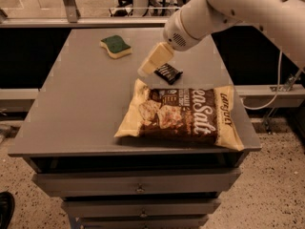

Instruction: Pick sponge

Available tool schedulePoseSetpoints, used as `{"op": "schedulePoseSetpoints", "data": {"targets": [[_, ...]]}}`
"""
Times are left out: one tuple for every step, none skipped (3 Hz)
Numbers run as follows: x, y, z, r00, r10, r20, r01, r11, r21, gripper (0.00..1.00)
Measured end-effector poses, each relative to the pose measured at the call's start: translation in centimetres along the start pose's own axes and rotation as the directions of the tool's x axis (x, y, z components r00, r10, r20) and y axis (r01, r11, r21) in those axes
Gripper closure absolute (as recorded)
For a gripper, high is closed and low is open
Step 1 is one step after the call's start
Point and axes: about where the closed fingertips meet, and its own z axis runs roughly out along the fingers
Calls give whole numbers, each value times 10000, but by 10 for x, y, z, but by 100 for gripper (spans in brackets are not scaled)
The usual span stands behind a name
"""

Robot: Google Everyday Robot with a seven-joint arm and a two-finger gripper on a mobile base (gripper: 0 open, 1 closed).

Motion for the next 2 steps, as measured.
{"op": "schedulePoseSetpoints", "data": {"targets": [[-50, -25, 76, 9777, 642, 2000, -643, 9979, -61, 0], [-69, -33, 105, 9624, 758, 2607, -745, 9971, -150, 0]]}}
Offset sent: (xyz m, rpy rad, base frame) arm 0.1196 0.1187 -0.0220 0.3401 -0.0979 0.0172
